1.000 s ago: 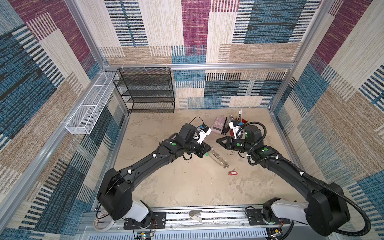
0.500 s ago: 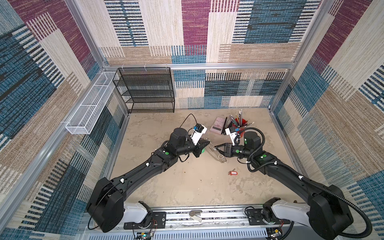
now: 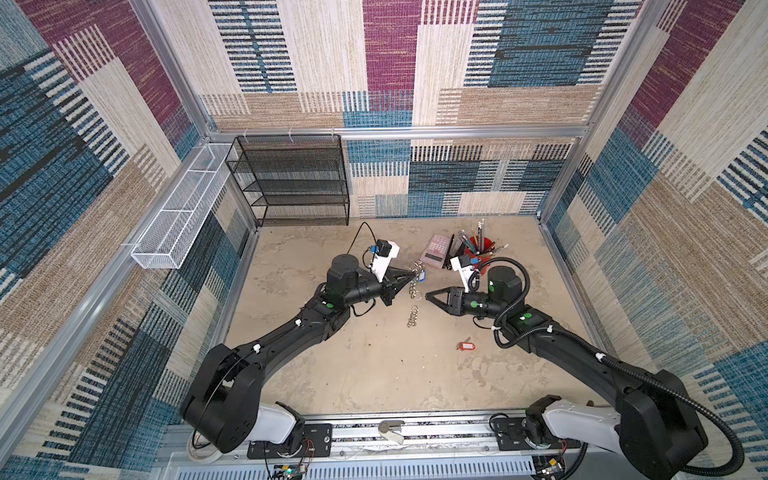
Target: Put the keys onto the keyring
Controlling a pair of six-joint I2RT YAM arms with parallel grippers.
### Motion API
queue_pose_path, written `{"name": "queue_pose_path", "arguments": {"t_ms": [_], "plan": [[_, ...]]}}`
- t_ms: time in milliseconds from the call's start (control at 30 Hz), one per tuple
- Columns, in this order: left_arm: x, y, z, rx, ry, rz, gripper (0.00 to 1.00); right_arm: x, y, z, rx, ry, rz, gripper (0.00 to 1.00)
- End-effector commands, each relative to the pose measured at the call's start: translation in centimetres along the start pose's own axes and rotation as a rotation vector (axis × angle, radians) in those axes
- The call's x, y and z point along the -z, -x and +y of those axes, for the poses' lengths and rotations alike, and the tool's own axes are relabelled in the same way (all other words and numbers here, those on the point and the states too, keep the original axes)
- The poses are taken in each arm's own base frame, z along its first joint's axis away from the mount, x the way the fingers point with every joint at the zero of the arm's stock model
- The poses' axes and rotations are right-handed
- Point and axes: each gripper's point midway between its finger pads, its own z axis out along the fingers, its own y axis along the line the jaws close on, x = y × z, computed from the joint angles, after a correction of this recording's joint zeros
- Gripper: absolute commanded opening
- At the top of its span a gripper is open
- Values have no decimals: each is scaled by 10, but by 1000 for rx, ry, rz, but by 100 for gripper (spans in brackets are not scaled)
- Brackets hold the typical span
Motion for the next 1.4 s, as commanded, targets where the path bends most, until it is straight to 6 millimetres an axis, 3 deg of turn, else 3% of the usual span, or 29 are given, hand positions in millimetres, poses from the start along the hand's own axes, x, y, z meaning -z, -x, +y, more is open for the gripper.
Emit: {"name": "queue_pose_path", "arguments": {"t_ms": [0, 267, 600, 1367], "plan": [[7, 27, -28, 2, -201, -103, 0, 9, 21, 14, 63, 7, -52, 27], [7, 30, -44, 46, -392, -103, 0, 19, 47, 48, 158, 54, -86, 35], [8, 26, -48, 45, -415, -84, 0, 21, 59, 78, 249, 163, -79, 41], [9, 29, -55, 18, -444, -64, 0, 9, 39, 97, 279, 282, 17, 16]]}}
